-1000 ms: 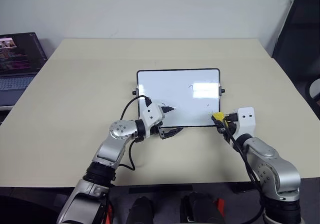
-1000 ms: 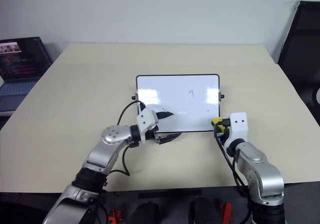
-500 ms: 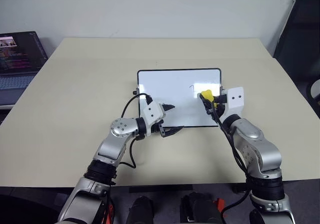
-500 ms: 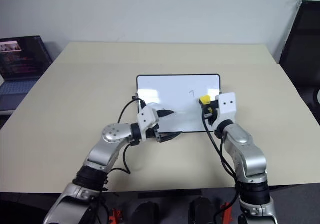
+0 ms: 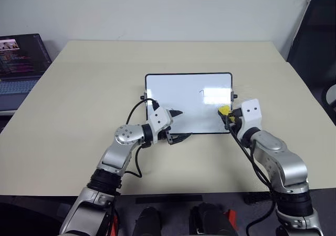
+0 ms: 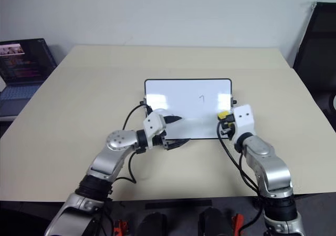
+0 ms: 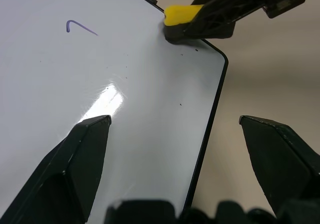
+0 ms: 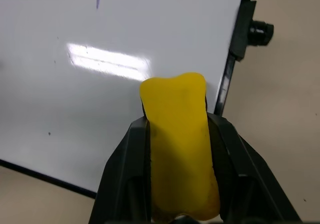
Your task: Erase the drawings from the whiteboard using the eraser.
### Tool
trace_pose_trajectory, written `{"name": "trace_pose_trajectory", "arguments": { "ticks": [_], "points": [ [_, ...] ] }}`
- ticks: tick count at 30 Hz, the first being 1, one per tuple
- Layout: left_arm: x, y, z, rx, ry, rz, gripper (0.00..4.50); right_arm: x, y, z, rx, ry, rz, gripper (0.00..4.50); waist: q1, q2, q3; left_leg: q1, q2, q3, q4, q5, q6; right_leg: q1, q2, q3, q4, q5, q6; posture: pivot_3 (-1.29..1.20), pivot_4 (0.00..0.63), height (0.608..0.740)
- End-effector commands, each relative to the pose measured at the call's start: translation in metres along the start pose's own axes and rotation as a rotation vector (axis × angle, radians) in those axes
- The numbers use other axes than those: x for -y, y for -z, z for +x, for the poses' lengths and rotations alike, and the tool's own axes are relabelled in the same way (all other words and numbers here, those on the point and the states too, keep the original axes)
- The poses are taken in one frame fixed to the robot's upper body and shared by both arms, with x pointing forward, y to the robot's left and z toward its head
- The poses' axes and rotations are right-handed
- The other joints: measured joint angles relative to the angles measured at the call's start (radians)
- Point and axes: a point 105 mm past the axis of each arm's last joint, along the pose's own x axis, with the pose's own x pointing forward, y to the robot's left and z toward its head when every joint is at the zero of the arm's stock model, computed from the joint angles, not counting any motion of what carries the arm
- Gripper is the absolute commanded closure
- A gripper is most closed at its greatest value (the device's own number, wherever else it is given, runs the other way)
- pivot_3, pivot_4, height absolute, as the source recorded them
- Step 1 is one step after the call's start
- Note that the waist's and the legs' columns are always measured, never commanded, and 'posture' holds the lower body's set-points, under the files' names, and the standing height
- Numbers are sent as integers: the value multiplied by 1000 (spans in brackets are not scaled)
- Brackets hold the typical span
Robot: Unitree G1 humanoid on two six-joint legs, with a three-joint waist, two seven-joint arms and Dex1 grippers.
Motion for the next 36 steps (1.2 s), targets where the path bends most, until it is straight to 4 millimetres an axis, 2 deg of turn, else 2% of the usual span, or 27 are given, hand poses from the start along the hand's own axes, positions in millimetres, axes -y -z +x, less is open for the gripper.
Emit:
{"name": "trace_pose_trajectory", "arguments": {
  "ticks": [1,4,9,11,16,20,23,26,30,36],
  "points": [
    [-3,-11,-1,37,-11,30,0,6,16,-10,-67,5,-14,3335,0,0,0,0,0,0,0,0,0,0,0,0,0,0,0,0,150,740],
    [-4,-11,0,39,-11,30,0,2,27,-19,-107,-27,-41,3335,0,0,0,0,0,0,0,0,0,0,0,0,0,0,0,0,150,740],
    [-4,-11,1,43,-12,30,0,0,29,-23,-122,-49,-52,3335,-2,0,0,0,0,0,0,0,0,0,0,0,0,0,0,0,150,740],
    [-2,-10,1,44,-12,28,0,1,19,-18,-82,-45,-54,3335,-2,0,0,0,0,0,0,0,0,0,0,0,0,0,0,0,150,740],
    [-1,-9,1,42,-13,25,0,-5,-21,5,94,-50,-37,3335,-8,0,0,1,0,1,0,0,0,0,1,0,0,0,1,0,150,740],
    [-3,-10,1,41,-13,29,0,-14,-35,19,149,-79,-65,3335,-2,0,1,-1,1,0,-1,0,0,-1,2,0,-1,0,0,0,150,740],
    [-3,-10,0,40,-14,33,0,-16,-32,24,141,-93,-76,3335,-1,0,0,-3,0,0,-1,0,0,-2,1,0,-3,0,0,0,150,740],
    [-5,-10,-1,37,-21,34,0,-12,-19,23,87,-93,-100,3335,0,0,0,-3,0,1,-1,0,0,-2,1,0,-2,0,0,0,150,740],
    [-6,-9,-4,33,-27,37,0,-2,8,15,-25,-74,-120,3335,0,-1,0,0,0,-1,0,0,0,0,1,0,-1,0,0,0,150,740],
    [-5,-8,-5,30,-36,36,0,-7,20,0,-74,-104,-119,3335,-2,-1,0,1,0,0,0,0,1,1,1,0,1,0,0,0,150,740]
  ]
}}
